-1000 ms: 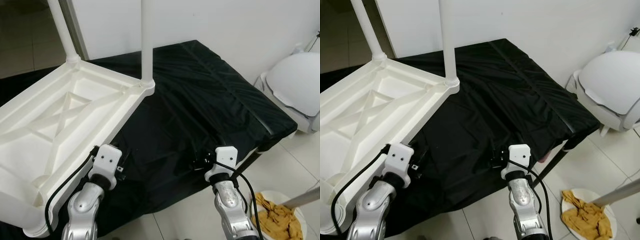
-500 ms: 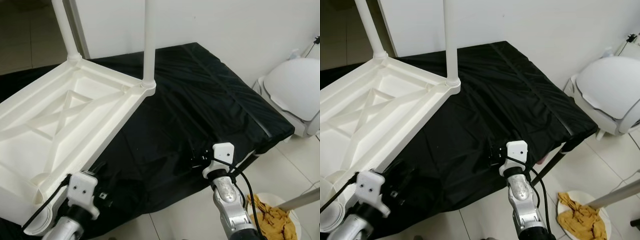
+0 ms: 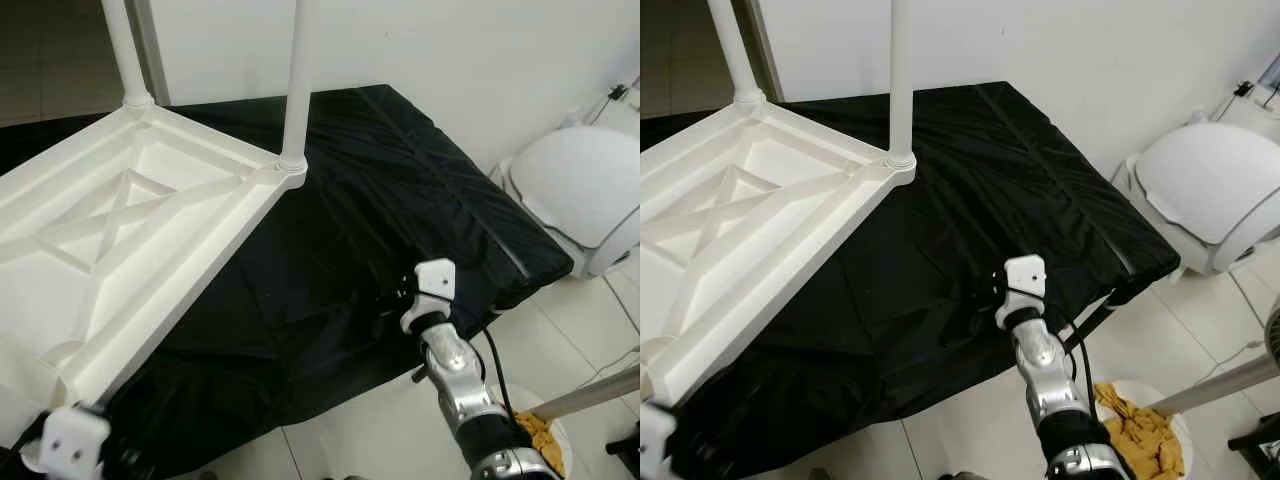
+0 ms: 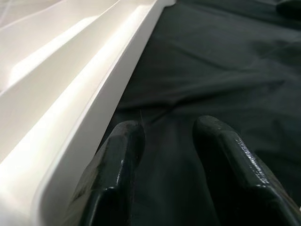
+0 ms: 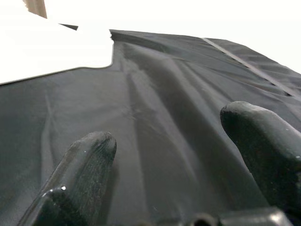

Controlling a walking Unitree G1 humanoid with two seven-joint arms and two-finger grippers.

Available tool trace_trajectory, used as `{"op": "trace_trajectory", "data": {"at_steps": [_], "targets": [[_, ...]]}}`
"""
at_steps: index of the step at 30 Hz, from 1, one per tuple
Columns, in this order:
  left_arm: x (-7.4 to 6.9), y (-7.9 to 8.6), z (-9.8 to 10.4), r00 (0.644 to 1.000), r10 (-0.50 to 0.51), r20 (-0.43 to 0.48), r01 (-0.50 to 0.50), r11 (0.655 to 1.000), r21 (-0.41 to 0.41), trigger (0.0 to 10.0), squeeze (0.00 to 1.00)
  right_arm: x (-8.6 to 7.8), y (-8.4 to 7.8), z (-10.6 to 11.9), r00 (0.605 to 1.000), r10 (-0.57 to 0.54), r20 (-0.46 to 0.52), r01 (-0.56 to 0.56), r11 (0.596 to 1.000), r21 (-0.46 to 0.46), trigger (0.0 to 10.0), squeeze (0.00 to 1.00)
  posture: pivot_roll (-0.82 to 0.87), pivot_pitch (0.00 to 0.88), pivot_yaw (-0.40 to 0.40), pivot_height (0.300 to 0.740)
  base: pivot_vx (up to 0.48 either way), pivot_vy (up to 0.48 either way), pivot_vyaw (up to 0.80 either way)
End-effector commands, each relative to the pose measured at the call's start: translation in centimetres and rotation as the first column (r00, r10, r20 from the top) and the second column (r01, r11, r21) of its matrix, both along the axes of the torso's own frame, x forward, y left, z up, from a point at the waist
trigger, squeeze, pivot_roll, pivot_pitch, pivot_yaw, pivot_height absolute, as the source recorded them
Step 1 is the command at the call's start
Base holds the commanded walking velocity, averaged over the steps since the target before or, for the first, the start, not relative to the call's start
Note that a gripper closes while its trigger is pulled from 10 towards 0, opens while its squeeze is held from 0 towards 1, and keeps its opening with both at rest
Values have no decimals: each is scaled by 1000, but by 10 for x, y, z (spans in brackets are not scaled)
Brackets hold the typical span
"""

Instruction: Building children table

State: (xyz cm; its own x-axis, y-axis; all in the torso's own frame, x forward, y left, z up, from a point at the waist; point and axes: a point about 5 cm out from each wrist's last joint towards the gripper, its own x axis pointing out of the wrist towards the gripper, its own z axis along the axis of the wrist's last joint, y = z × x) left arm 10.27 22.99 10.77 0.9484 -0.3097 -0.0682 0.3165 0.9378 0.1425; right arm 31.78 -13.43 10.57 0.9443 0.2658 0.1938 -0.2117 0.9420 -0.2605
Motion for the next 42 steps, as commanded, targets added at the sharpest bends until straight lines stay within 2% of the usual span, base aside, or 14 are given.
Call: {"op": "trace_trajectory", "data": {"at_steps": [1,3,7,10,13,15,17,20,23,26,31,35,39,42], "targets": [[-10,5,4,999,33,1,-33,999,17,10000,0,0,5,-7,998,52,-34,-52,999,0,10000,0,261,103,-120,740,0,0,0],[-12,6,5,999,39,0,-39,999,20,10000,0,1,7,-7,997,64,-36,-64,998,-1,10000,0,261,103,-120,740,0,0,0],[-18,-3,23,998,52,40,-51,999,-4,10000,0,4,26,-8,982,180,-57,-180,984,-10,10000,0,312,119,-144,740,0,0,0],[-22,-11,28,1000,9,23,-9,1000,-8,10000,0,6,31,-8,977,203,-62,-204,979,-14,10000,0,327,123,-151,740,0,0,0],[-28,-9,28,1000,1,-3,-1,1000,-1,10000,0,7,33,-8,975,213,-63,-214,977,-14,10000,0,337,128,-154,740,0,0,0],[-44,1,21,994,2,-108,-1,1000,8,10000,0,8,34,-8,972,226,-64,-227,974,-17,10000,0,345,130,-155,740,0,0,0],[-47,3,20,993,6,-122,-5,1000,6,10000,0,8,35,-8,972,227,-64,-229,973,-18,10000,0,345,130,-155,740,0,0,0],[-56,21,21,985,37,-170,-24,997,79,10000,0,8,36,-9,969,237,-68,-239,971,-17,10000,0,359,136,-157,740,0,0,0],[-59,28,23,982,51,-182,-33,994,103,10000,0,8,37,-9,968,242,-69,-244,970,-17,10000,0,361,136,-157,740,0,0,0],[-67,59,32,968,158,-195,-119,973,196,10000,0,8,39,-11,964,256,-69,-258,966,-14,10000,0,363,131,-155,740,0,0,0],[-64,81,38,955,242,-174,-188,942,279,10000,0,7,40,-12,964,256,-64,-258,966,-9,10000,0,353,125,-148,740,0,0,0],[-58,83,42,959,249,-139,-198,933,299,10000,0,6,39,-13,967,249,-62,-249,968,-4,10000,0,347,124,-146,740,0,0,0],[-55,79,42,965,191,-177,-138,951,275,10000,0,5,38,-15,968,244,-61,-245,970,-5,10000,0,337,123,-141,740,0,0,0],[-59,87,43,957,200,-212,-132,946,297,10000,0,5,36,-15,969,239,-60,-240,971,-7,10000,0,337,123,-140,740,0,0,0]]}}
